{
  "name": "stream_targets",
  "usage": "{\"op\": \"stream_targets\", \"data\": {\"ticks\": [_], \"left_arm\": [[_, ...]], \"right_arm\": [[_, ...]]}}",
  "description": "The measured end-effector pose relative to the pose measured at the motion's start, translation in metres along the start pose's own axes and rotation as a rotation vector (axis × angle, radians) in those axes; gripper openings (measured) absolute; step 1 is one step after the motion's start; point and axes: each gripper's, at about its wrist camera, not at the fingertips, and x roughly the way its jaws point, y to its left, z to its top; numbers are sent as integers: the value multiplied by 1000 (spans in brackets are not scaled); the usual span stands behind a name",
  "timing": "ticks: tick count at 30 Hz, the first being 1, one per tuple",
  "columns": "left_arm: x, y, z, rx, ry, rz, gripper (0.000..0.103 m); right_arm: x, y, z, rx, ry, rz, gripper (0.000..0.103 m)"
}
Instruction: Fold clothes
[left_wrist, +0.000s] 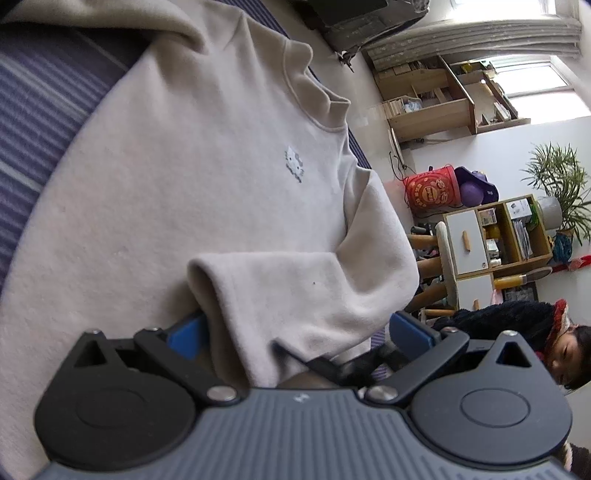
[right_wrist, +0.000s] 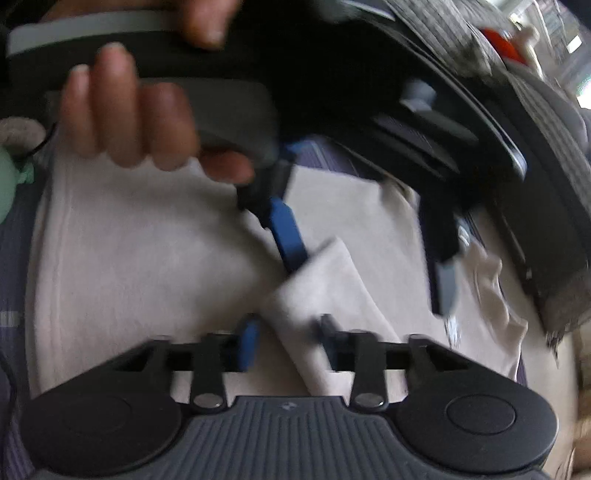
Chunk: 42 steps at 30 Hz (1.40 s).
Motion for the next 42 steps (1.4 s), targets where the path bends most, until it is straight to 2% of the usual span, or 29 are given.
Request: {"op": "stream_targets", "data": {"ticks": [3,7,8,10,11,12,13,14,15,16,18,19,20,21,23,24,27,29,30,32,35,38,40,42], "left_arm": [[-2,1,1,-22,2,-4,102],[-1,2,2,-46,-3,-26,102],[-1,2,1,-44,-6,-30,100],[-3,2,1,-38,-10,-28,88],[-3,2,1,-35,-12,-21,72],[-4,1,1,-33,-14,-13,50],[-7,-1,1,-21,-36,21,40],[-11,-3,1,-7,-65,62,18],[-15,-5,1,7,-94,104,8],[-19,-12,0,30,-139,168,8],[-34,-27,-4,108,-264,291,8],[-42,-35,-5,158,-324,355,8],[-46,-40,-8,192,-363,406,8],[-49,-45,-10,221,-395,452,8],[-55,-53,-15,281,-458,546,8],[-56,-54,-15,286,-467,561,8],[-59,-50,-16,245,-476,537,8],[-64,-56,-17,257,-506,499,8],[-67,-60,-18,266,-522,479,7],[-72,-69,-19,283,-550,437,8],[-80,-88,-20,328,-595,353,7],[-90,-105,-30,414,-656,272,7],[-94,-112,-36,472,-704,253,8],[-95,-116,-41,506,-728,267,8]], "right_arm": [[-21,-11,-2,67,-54,-55,8],[-47,-16,-7,172,-131,-58,8],[-50,-16,-9,185,-144,-49,8],[-55,-16,-11,203,-168,-31,8],[-58,-15,-13,204,-173,-21,8],[-60,-14,-16,206,-172,-11,9],[-63,-13,-19,212,-171,-12,10],[-65,-12,-22,217,-169,-13,14],[-63,-12,-24,220,-175,-40,21],[-61,-13,-26,223,-181,-67,27],[-61,-20,-38,227,-190,-156,46],[-61,-23,-43,226,-192,-219,52],[-56,-28,-46,225,-188,-238,59],[-55,-30,-55,227,-167,-315,62],[-38,-46,-63,246,-94,-375,65],[-31,-51,-70,260,-48,-403,65],[-10,-73,-94,306,75,-476,65],[2,-91,-101,357,110,-501,66],[12,-111,-113,456,137,-517,66],[31,-137,-124,570,158,-527,66],[44,-153,-133,651,148,-560,66],[58,-160,-137,649,144,-537,66],[65,-163,-138,611,144,-549,66],[72,-172,-137,589,169,-587,66]]}}
